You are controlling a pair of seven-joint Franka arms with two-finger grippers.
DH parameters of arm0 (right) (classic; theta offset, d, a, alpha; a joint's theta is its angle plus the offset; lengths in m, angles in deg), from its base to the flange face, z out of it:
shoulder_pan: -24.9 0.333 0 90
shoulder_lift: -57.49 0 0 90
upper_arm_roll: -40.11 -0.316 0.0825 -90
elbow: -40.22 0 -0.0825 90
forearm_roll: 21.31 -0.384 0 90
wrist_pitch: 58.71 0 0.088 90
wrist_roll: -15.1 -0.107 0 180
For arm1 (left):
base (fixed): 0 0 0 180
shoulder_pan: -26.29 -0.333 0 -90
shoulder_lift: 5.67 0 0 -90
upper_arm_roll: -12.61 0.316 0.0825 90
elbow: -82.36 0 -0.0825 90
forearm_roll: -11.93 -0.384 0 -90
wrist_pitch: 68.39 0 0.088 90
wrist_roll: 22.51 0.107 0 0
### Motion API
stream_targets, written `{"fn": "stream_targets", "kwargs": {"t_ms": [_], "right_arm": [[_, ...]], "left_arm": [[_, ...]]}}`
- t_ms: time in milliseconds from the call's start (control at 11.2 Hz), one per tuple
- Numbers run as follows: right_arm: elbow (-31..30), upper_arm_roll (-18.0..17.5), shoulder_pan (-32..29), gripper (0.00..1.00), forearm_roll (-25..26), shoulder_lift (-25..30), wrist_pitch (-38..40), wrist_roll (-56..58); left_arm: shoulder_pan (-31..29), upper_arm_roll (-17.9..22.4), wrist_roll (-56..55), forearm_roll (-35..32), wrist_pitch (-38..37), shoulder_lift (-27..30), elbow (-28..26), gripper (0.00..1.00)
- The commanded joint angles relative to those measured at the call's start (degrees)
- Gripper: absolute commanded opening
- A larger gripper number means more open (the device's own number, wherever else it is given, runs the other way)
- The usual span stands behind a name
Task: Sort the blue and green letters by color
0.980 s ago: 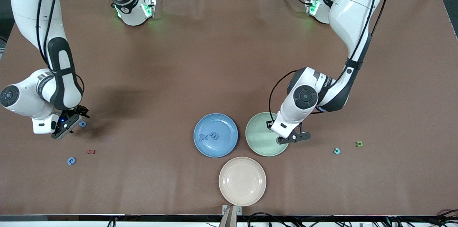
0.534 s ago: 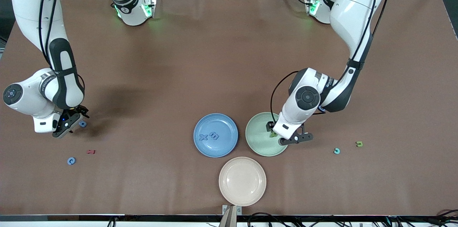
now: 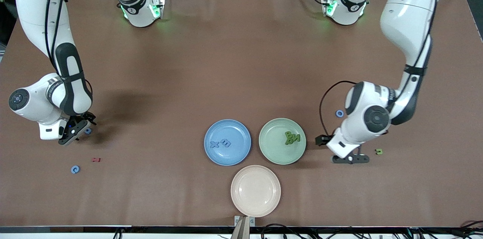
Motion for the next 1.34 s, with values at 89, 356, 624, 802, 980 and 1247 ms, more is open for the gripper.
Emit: {"fn": "stream_targets", "kwargs": {"t_ms": [89,356,624,802,980,1247], "right_arm": [[-0.54,-0.80,-1.83,0.12,-1.59,0.21,-1.20,3.00],[-0.63,-1.15,-2.71,0.00,-1.68,0.21,-1.20,3.80],[-0.46,-1.24,-2.54,0.00,-2.21,0.39,-0.59,3.54],[0.16,-1.50,-1.66,0.00,-4.31,0.82,-0.32,3.01],[2.69,-3.51,-1.13,0.00,-6.86,1.00,1.86,0.65],[8.32,-5.98,3.24,0.00,-6.61,0.39,3.37,-14.95]], "left_arm": [[-10.45,-4.08,12.70,-4.84,-2.23,1.84,-1.91,1.00],[-16.08,-4.17,18.51,-8.71,-1.88,0.78,-2.09,1.00],[-19.69,-4.53,21.07,-9.51,1.19,-1.41,-2.09,1.00],[-20.66,-4.70,21.78,-9.51,4.09,-3.43,-1.74,1.00],[-21.20,-4.70,23.44,-9.34,6.38,-5.37,-1.39,1.00],[-21.11,-4.70,23.54,-9.16,7.00,-6.51,-0.95,1.00]]}}
